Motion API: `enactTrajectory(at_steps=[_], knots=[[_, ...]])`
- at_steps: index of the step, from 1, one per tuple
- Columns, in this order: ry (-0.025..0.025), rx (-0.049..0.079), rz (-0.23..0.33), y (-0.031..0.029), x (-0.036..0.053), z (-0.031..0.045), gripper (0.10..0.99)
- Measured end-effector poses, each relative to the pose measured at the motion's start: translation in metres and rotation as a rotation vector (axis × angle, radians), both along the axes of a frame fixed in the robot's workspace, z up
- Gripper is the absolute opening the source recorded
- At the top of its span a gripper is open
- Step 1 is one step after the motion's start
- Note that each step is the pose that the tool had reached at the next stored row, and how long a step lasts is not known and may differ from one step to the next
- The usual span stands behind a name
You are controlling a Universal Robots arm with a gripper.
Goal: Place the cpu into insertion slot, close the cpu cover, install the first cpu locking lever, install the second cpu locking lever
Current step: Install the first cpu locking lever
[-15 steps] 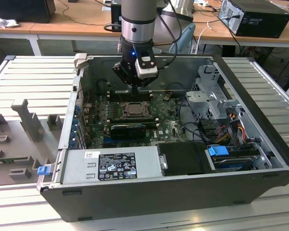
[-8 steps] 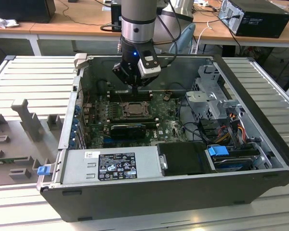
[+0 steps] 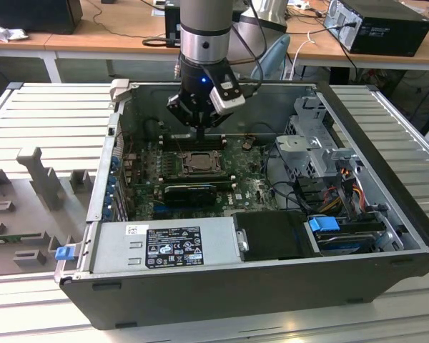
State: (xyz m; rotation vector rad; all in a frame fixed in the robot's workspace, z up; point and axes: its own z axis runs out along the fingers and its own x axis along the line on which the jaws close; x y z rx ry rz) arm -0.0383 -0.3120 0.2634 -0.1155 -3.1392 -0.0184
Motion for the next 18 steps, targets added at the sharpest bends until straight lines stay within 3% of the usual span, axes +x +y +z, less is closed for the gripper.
enactTrajectory(at_steps=[9, 18], knots=[[0.0001, 0.000, 0.168, 0.0000, 0.0001, 0.0000, 0.106], [-0.0003, 0.000, 0.179, 0.0000, -0.0075, 0.0000, 0.106]])
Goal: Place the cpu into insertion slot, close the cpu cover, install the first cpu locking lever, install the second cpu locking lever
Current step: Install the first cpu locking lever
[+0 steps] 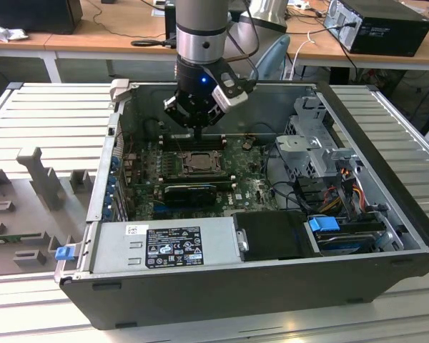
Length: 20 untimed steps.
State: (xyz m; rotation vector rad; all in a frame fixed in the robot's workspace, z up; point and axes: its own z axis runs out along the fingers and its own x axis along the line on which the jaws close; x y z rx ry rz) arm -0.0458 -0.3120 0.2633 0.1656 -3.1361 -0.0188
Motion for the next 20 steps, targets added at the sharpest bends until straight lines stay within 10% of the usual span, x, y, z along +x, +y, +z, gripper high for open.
enactTrajectory(at_steps=[8, 20], knots=[[0.0001, 0.000, -0.020, 0.0000, -0.0090, 0.0000, 0.106], [0.0001, 0.005, -0.062, 0.0000, -0.0474, -0.0002, 0.106]])
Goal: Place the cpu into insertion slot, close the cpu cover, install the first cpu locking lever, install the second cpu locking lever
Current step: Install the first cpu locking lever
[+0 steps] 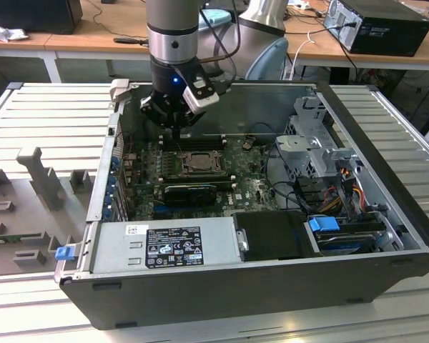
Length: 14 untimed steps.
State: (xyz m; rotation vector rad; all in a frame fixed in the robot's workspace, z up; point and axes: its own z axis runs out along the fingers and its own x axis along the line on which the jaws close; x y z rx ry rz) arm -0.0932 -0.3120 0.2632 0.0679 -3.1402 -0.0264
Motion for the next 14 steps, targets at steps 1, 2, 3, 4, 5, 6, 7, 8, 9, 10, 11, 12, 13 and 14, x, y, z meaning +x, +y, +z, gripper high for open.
enactTrajectory(at_steps=[1, 2, 3, 4, 5, 6, 7, 8, 9, 10, 11, 12, 13, 14], knots=[[0.0001, 0.000, 0.000, 0.0000, -0.0030, 0.0000, 0.106], [0.0001, 0.000, 0.000, 0.0000, -0.0050, 0.0000, 0.106], [0.0000, 0.000, 0.000, 0.0000, -0.0090, 0.0000, 0.106], [0.0001, 0.000, 0.000, 0.0000, -0.0132, 0.0000, 0.106], [0.0000, 0.000, 0.000, 0.0000, -0.0254, 0.0000, 0.106], [0.0000, 0.001, 0.000, 0.0000, -0.0296, 0.0000, 0.106], [0.0000, 0.001, 0.000, 0.0027, -0.0303, -0.0002, 0.106], [0.0000, 0.002, 0.000, 0.0058, -0.0299, -0.0006, 0.106], [0.0001, 0.002, 0.000, 0.0073, -0.0294, -0.0007, 0.106], [0.0000, 0.002, 0.000, 0.0083, -0.0285, -0.0009, 0.106], [0.0001, 0.002, 0.000, 0.0091, -0.0275, -0.0011, 0.106], [0.0001, 0.002, -0.001, 0.0098, -0.0261, -0.0012, 0.106], [0.0001, 0.002, -0.001, 0.0102, -0.0249, -0.0014, 0.106], [0.0001, 0.002, -0.001, 0.0105, -0.0238, -0.0017, 0.106]])
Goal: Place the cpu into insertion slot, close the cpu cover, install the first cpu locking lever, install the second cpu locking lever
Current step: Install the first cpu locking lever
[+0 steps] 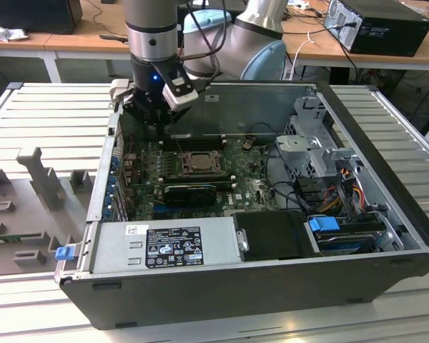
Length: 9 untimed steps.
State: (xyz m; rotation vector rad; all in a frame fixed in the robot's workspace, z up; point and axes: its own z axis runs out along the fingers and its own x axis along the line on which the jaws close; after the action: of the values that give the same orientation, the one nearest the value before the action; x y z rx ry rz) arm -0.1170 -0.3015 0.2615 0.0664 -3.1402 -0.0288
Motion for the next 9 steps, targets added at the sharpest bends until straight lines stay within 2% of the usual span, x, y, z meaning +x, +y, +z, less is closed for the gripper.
enactTrajectory(at_steps=[9], knots=[[0.0000, 0.000, 0.000, 0.0006, 0.0010, -0.0012, 0.106]])
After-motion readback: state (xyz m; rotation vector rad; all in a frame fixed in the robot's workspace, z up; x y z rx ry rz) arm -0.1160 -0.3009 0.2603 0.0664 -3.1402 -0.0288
